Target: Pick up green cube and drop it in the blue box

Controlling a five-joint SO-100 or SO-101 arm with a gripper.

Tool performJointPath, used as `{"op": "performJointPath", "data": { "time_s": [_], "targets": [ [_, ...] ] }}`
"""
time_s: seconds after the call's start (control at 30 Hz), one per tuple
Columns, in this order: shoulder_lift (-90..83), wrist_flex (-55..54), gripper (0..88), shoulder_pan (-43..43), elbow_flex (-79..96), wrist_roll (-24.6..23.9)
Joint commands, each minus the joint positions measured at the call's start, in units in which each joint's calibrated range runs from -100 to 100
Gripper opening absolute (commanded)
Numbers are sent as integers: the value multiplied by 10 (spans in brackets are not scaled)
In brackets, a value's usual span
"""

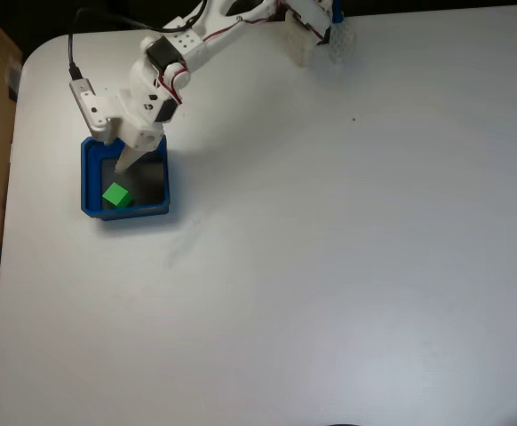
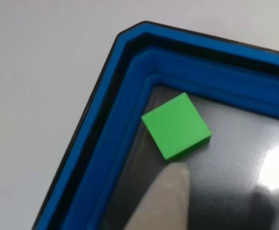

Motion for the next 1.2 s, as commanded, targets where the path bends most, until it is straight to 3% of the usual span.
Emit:
{"op": "performJointPath", "data": {
  "time_s": [0.0, 0.53, 1.17],
  "targets": [
    [-124, -6, 265, 5, 80, 1],
    [-446, -11, 261, -1, 393, 3],
    [-731, -14, 261, -22, 544, 3]
  ]
}}
